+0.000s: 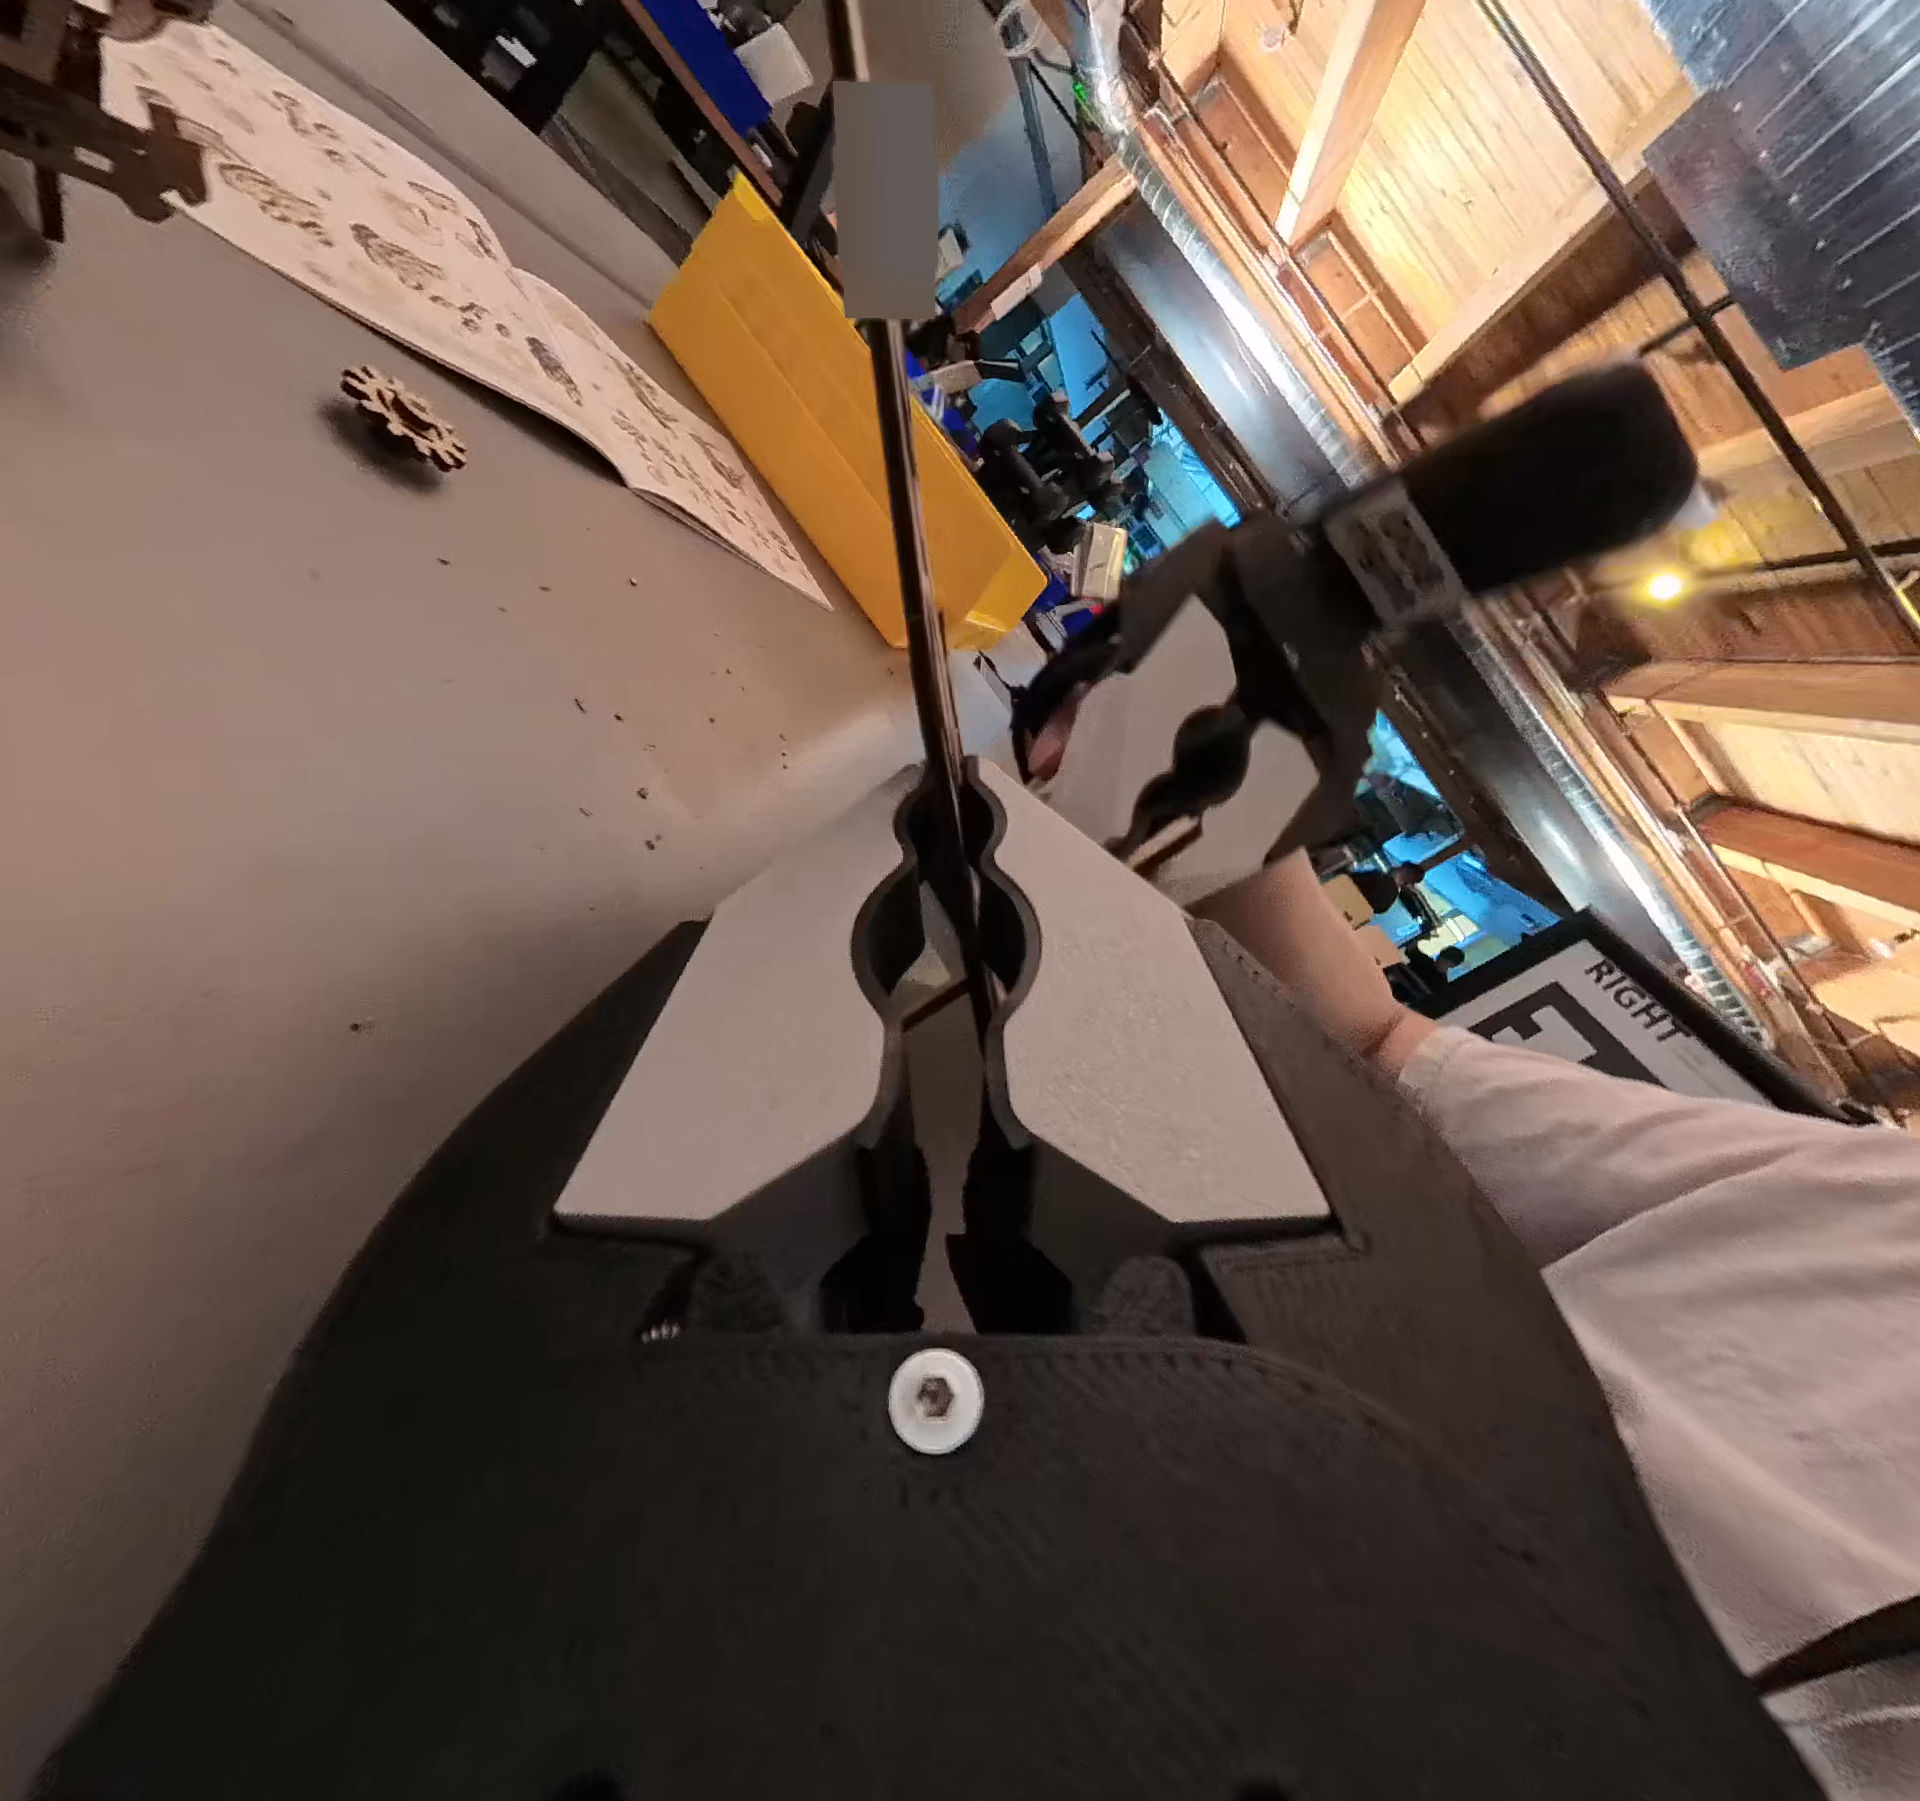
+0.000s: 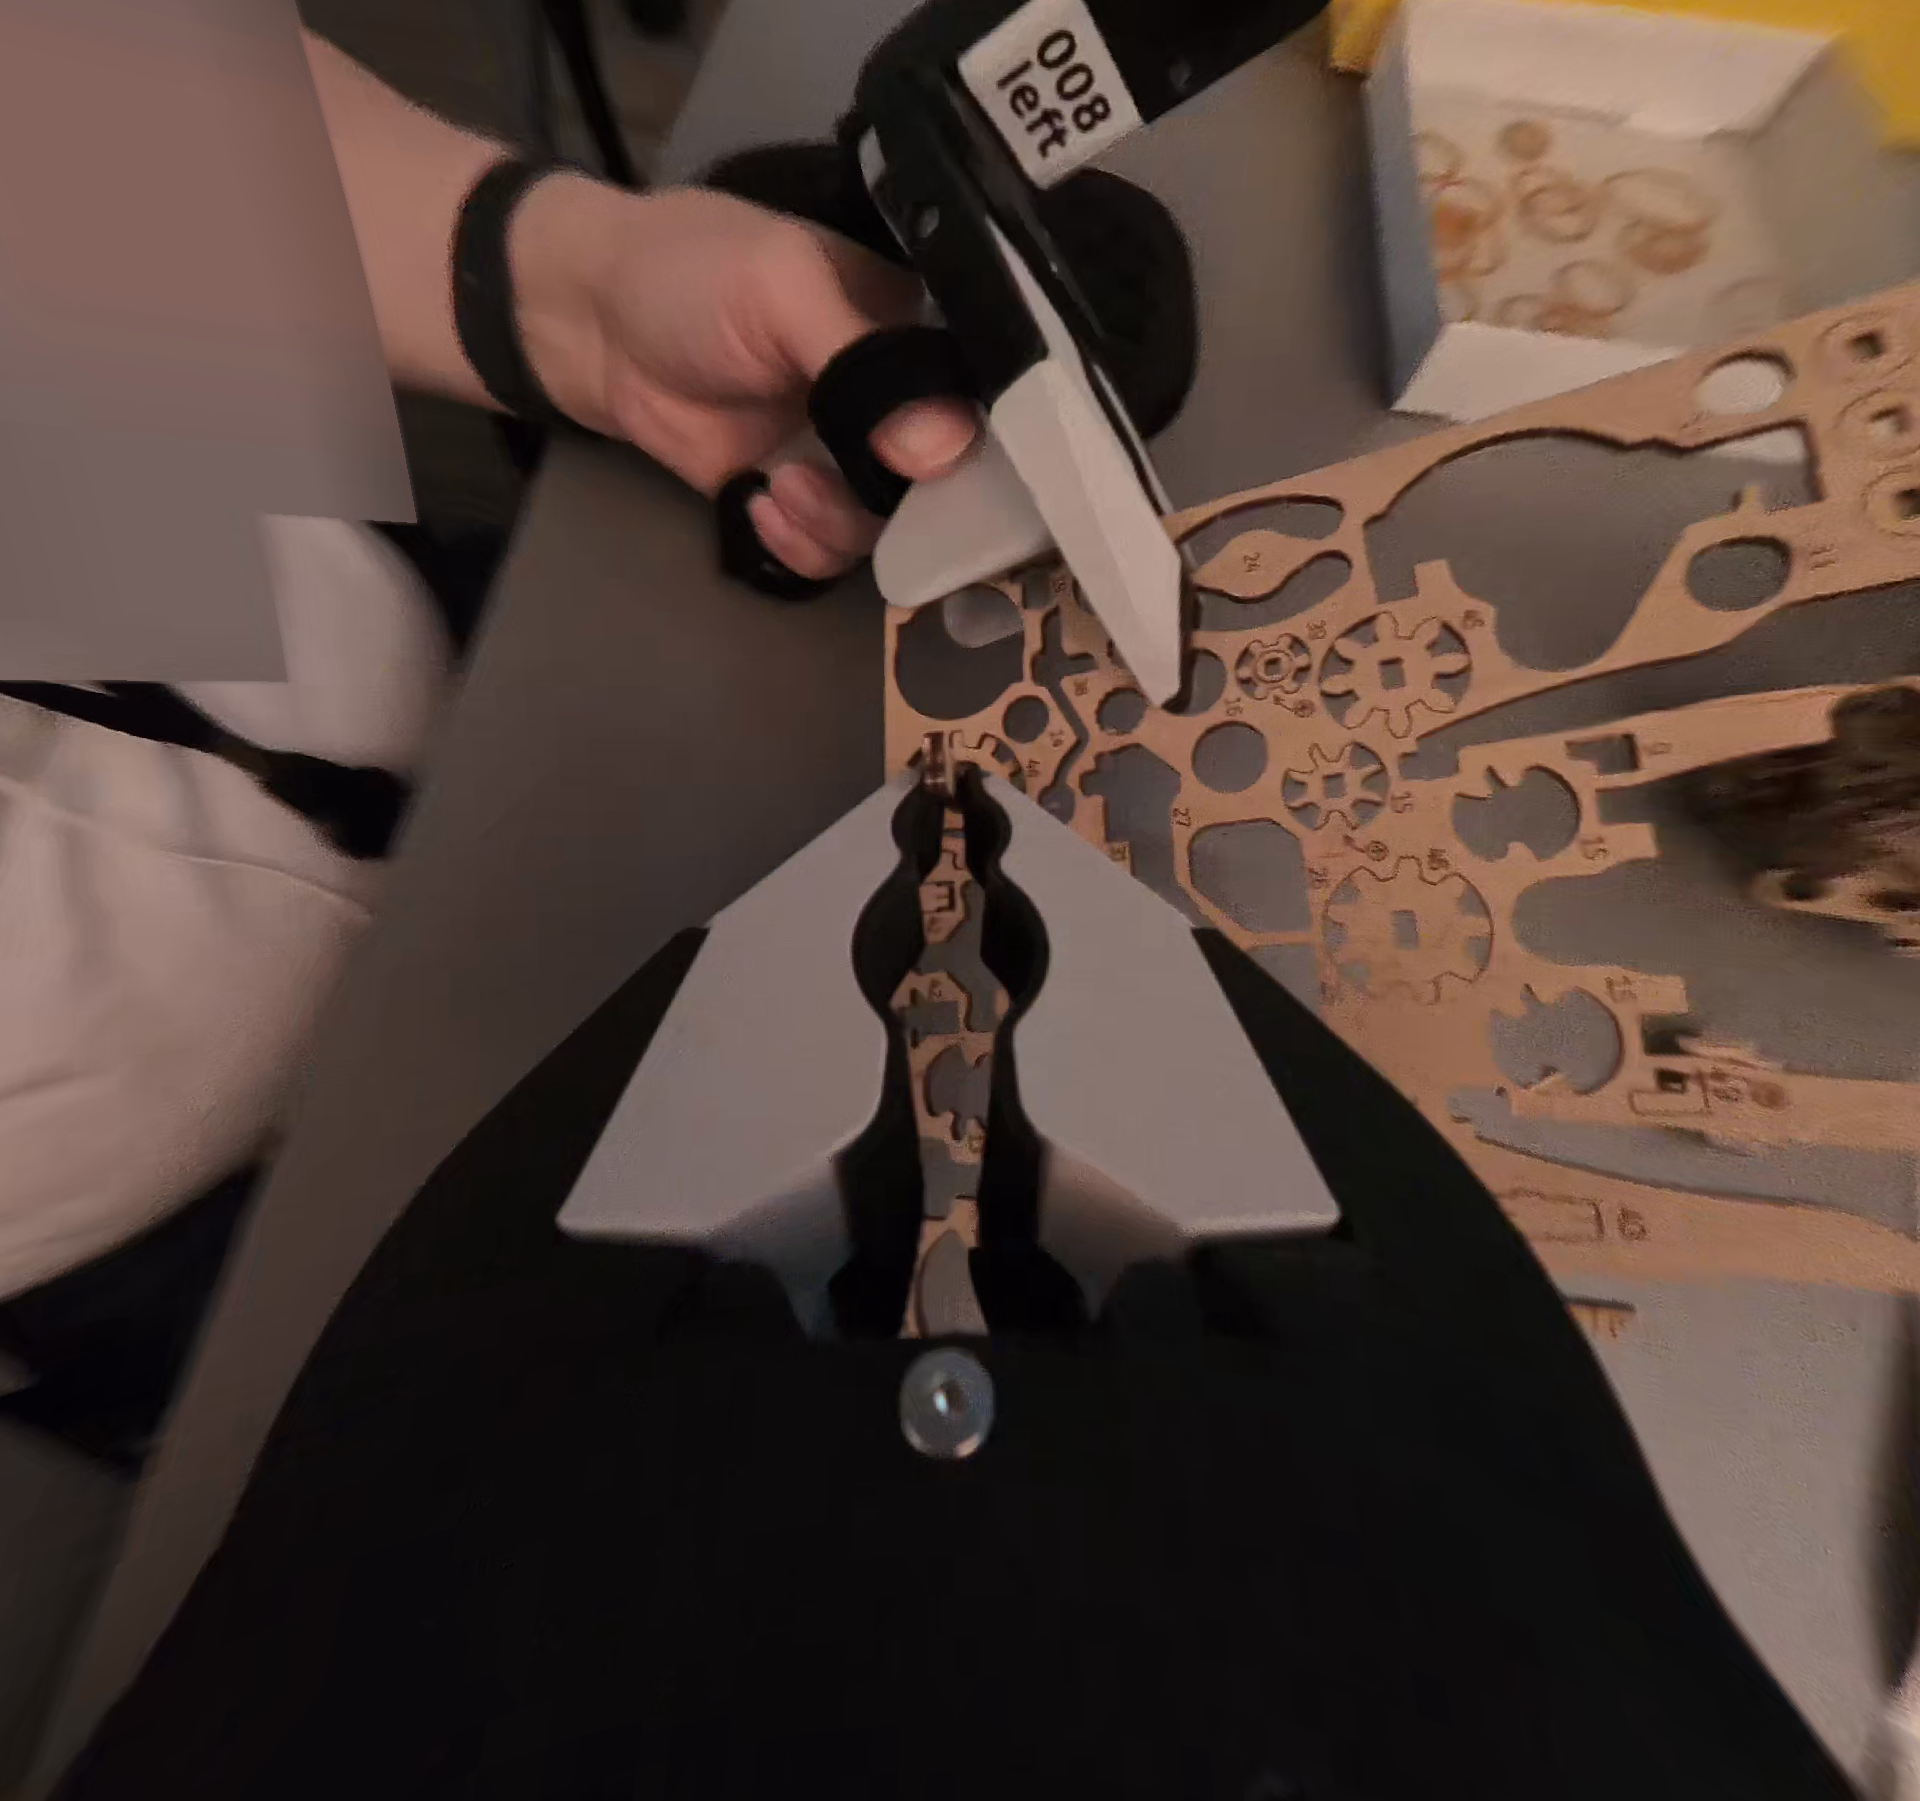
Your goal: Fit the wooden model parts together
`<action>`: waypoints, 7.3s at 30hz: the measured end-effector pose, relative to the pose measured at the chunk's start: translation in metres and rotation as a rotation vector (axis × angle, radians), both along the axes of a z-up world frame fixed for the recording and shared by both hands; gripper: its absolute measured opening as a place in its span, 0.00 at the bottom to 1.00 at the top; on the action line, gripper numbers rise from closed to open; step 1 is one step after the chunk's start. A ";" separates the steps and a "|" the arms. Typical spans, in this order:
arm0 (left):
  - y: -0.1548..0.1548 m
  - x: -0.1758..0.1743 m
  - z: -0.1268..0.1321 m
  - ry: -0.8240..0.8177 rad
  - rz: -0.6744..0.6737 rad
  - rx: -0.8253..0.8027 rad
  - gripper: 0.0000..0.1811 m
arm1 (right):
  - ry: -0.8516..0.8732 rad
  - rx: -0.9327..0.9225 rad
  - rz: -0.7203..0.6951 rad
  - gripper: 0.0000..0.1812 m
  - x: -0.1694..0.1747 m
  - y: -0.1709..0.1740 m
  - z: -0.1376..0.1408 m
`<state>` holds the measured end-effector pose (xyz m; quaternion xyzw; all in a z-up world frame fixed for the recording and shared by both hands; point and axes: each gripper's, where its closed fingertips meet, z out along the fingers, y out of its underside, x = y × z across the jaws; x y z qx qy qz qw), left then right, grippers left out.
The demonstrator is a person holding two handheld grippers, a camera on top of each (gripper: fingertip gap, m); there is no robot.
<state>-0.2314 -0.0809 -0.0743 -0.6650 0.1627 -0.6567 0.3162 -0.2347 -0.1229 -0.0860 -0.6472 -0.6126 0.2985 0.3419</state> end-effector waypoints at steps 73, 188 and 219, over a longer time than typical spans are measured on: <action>0.010 -0.021 0.030 -0.107 0.108 -0.020 0.00 | -0.267 1.042 -0.099 0.00 -0.022 0.007 0.013; 0.022 -0.019 0.019 -0.025 0.178 -0.063 0.00 | -0.269 0.675 -0.135 0.00 -0.004 0.007 0.027; 0.053 -0.126 0.070 -0.022 0.422 0.154 0.00 | -0.149 0.555 -0.167 0.00 0.002 0.038 0.000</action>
